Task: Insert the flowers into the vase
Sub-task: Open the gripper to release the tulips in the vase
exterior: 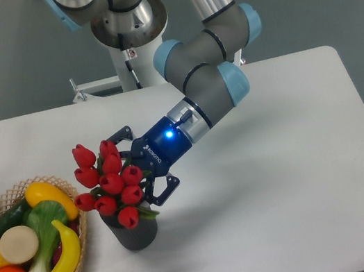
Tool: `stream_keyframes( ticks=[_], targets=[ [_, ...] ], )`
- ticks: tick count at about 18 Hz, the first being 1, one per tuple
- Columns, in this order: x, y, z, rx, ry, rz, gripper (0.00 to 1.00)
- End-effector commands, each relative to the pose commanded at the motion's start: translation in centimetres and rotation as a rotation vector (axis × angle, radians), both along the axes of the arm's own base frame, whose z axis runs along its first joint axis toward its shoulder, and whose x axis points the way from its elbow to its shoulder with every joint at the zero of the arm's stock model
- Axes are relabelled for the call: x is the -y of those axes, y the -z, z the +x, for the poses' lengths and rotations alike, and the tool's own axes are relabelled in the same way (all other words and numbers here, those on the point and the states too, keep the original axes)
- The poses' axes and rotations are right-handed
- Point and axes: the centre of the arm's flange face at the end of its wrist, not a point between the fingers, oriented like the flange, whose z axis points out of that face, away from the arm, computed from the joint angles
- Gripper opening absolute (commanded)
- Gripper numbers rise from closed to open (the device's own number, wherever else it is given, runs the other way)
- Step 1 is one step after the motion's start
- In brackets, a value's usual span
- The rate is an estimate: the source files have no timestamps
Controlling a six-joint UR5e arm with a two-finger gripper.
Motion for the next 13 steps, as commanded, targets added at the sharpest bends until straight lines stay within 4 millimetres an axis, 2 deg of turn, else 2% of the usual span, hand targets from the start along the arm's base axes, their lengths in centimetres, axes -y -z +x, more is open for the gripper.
stream_keyframes(
  ticks=[13],
  targets=[
    [0.2,0.64,0.18,-0.115,-0.02,-0.129,1.0]
  ],
)
